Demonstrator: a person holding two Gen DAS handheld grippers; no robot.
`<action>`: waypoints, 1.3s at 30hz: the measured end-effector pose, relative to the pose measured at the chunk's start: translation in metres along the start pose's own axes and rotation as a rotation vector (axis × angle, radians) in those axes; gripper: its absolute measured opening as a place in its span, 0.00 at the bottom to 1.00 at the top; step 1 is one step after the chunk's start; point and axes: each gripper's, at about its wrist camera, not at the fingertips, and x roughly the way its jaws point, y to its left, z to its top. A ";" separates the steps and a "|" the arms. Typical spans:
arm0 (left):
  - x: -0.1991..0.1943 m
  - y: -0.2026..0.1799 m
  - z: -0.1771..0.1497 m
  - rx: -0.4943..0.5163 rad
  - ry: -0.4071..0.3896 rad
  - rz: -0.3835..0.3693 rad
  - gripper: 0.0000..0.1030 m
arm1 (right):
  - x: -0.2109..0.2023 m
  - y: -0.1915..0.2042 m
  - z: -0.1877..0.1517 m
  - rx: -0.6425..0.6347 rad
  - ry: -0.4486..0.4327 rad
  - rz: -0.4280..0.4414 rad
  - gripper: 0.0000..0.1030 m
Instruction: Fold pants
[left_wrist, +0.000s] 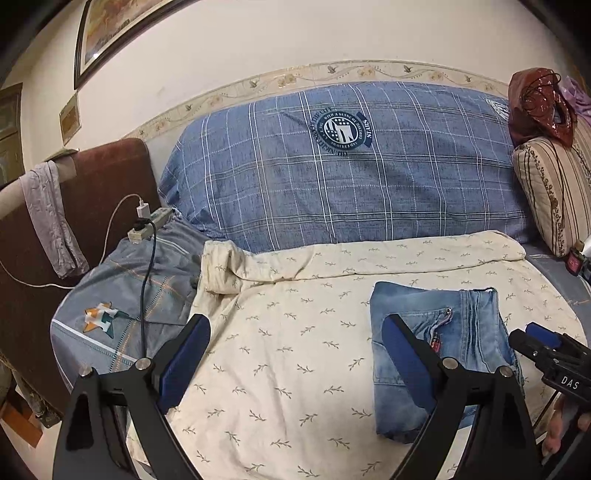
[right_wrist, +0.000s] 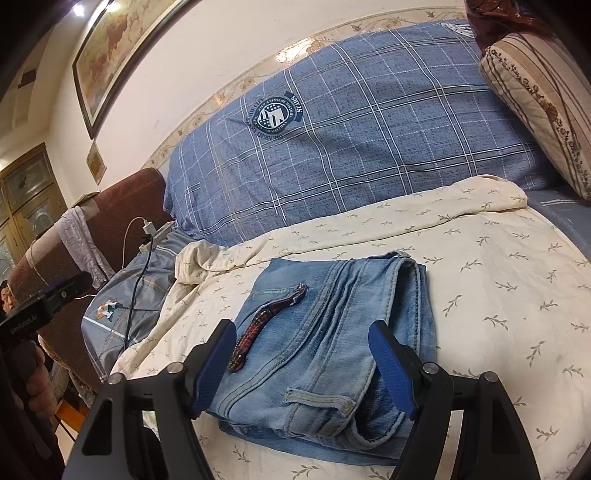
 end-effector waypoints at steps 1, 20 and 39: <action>0.000 -0.001 0.000 0.000 0.000 0.000 0.91 | -0.001 -0.001 0.000 0.001 -0.001 -0.002 0.76; 0.081 -0.016 -0.024 -0.046 0.260 -0.150 0.91 | -0.004 -0.045 0.006 0.092 0.028 -0.038 0.76; 0.177 -0.029 -0.033 -0.147 0.531 -0.484 0.91 | 0.044 -0.103 0.001 0.283 0.263 0.024 0.76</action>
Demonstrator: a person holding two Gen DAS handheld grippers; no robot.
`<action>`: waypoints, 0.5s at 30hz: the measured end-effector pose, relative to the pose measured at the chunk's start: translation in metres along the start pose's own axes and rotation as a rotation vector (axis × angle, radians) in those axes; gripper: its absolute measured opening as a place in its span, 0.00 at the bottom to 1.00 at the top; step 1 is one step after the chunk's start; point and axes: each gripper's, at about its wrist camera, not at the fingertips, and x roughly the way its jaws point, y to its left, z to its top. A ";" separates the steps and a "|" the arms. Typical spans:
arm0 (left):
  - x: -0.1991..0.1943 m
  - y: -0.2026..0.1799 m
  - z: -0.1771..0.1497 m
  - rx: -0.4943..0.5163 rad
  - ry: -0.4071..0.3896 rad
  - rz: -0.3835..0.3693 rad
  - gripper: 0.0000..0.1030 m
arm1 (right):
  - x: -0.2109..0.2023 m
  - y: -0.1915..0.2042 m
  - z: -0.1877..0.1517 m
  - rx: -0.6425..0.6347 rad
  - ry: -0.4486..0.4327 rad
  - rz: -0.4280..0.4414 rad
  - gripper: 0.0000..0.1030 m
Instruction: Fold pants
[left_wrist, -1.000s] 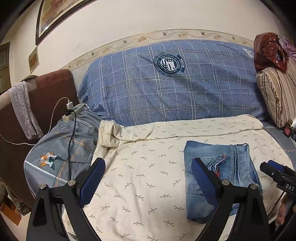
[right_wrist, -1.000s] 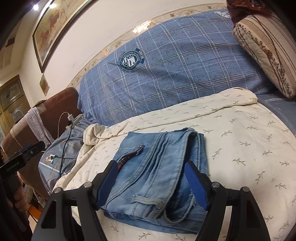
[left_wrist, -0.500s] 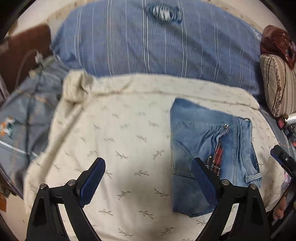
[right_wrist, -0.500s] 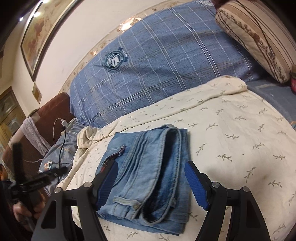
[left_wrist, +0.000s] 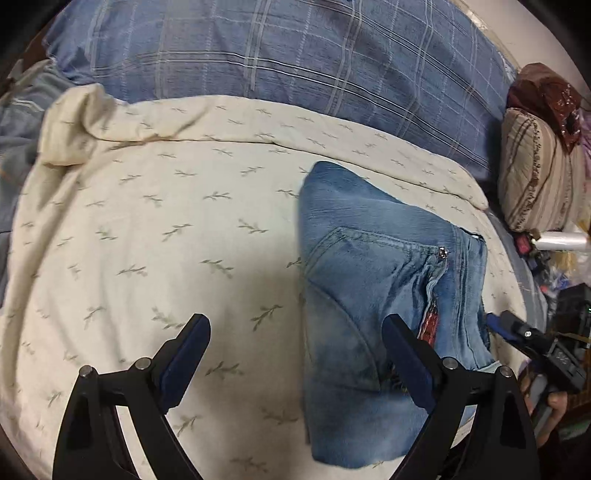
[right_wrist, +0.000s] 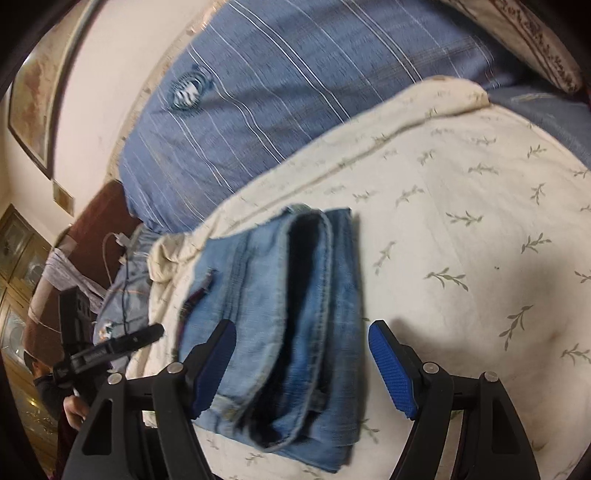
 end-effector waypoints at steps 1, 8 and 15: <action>0.003 0.001 0.002 -0.002 0.000 -0.019 0.91 | 0.003 -0.002 0.000 0.004 0.011 -0.003 0.76; 0.030 0.020 0.010 -0.109 0.031 -0.189 0.91 | 0.018 -0.011 0.004 0.042 0.064 0.021 0.75; 0.041 0.016 0.012 -0.107 0.022 -0.331 0.91 | 0.030 -0.009 0.008 0.073 0.080 0.068 0.75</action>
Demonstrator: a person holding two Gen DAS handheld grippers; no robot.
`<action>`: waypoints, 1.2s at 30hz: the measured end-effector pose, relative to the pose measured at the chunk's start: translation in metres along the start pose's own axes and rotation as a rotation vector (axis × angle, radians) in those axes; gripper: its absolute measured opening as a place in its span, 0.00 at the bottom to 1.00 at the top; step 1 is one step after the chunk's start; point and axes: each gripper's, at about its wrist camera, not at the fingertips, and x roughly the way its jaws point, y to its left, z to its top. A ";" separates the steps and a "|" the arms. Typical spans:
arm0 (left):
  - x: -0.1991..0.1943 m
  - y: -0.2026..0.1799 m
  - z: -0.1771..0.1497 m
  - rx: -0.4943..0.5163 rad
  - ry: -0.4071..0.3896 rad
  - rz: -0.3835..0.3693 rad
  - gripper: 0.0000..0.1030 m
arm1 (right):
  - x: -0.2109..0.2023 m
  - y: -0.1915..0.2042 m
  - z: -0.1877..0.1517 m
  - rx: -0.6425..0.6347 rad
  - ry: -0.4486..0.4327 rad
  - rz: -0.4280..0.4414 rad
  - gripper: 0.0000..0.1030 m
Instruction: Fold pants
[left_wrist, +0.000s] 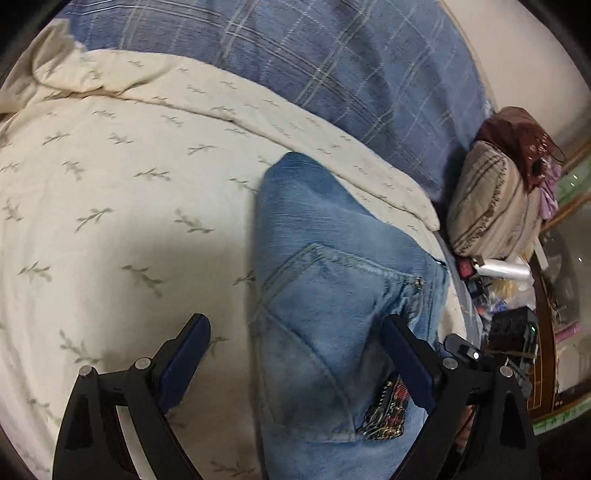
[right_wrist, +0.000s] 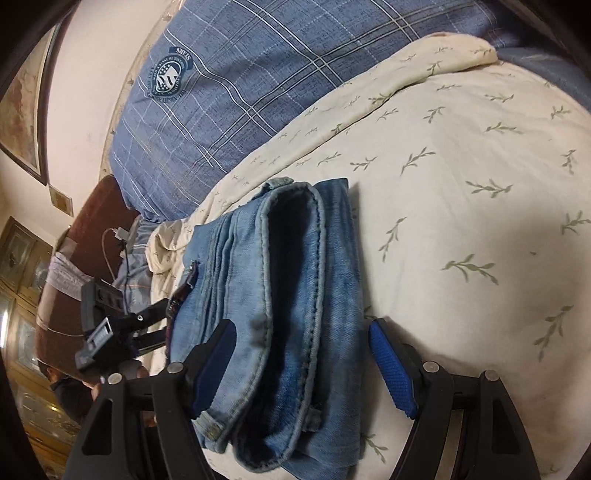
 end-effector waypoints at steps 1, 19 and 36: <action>0.002 -0.001 0.000 0.005 0.002 -0.015 0.91 | 0.002 0.000 0.001 0.011 0.000 0.011 0.75; 0.002 -0.030 -0.003 0.122 -0.064 -0.071 0.55 | 0.015 0.048 -0.012 -0.130 -0.062 -0.072 0.40; -0.078 -0.019 0.050 0.055 -0.243 0.049 0.54 | 0.049 0.114 0.024 -0.198 -0.116 0.095 0.39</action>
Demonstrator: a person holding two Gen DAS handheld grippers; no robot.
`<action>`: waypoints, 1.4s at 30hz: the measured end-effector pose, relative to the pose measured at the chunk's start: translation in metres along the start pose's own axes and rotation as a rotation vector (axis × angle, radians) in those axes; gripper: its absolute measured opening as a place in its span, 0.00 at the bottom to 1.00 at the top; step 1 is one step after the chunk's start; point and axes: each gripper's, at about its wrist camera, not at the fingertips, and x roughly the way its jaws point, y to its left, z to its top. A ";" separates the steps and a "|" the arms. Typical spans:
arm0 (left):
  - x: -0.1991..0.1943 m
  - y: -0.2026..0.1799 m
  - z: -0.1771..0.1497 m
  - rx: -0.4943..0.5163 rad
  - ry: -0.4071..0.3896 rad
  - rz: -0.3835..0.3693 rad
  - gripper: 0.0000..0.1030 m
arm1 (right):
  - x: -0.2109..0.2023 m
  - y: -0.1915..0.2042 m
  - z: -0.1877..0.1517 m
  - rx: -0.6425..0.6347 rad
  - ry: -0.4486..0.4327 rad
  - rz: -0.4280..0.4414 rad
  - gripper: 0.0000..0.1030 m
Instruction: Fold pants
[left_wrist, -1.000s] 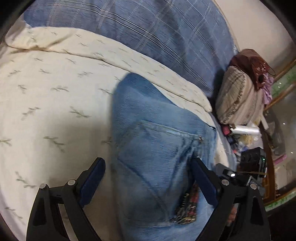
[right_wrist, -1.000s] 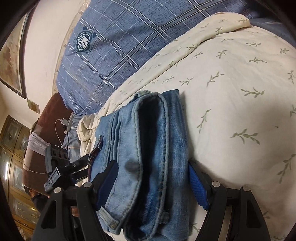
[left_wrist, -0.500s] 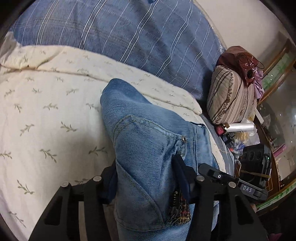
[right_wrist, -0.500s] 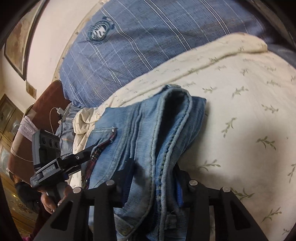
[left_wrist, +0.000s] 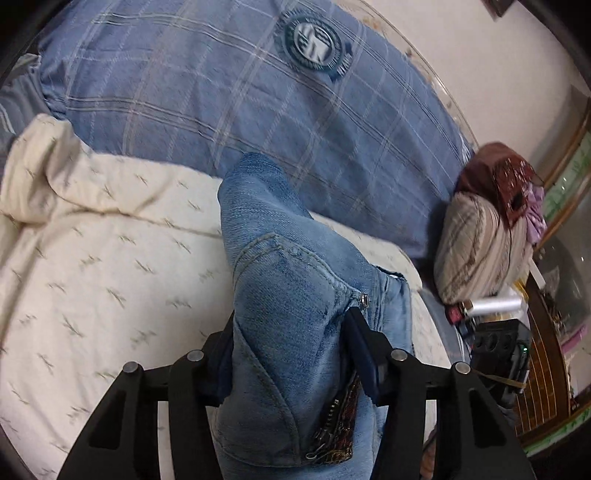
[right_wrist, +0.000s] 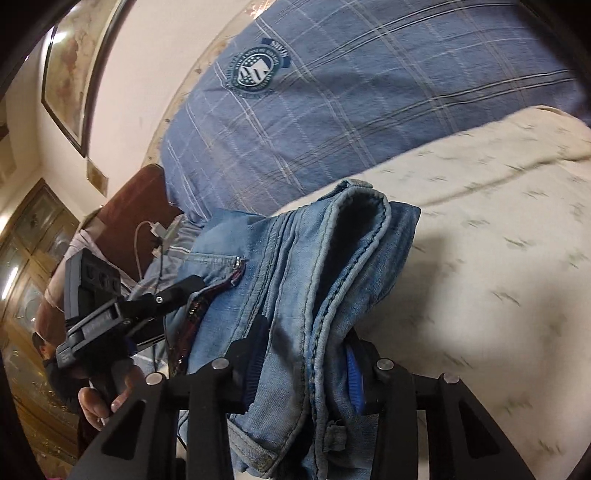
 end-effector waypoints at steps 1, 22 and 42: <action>-0.002 0.003 0.004 -0.009 -0.004 0.003 0.54 | 0.006 0.001 0.006 0.007 -0.003 0.013 0.39; 0.050 0.076 -0.012 -0.203 0.087 0.217 0.76 | 0.074 -0.012 0.010 -0.029 0.119 -0.212 0.54; -0.131 -0.075 -0.066 0.252 -0.274 0.588 0.92 | -0.073 0.135 -0.066 -0.426 -0.242 -0.371 0.62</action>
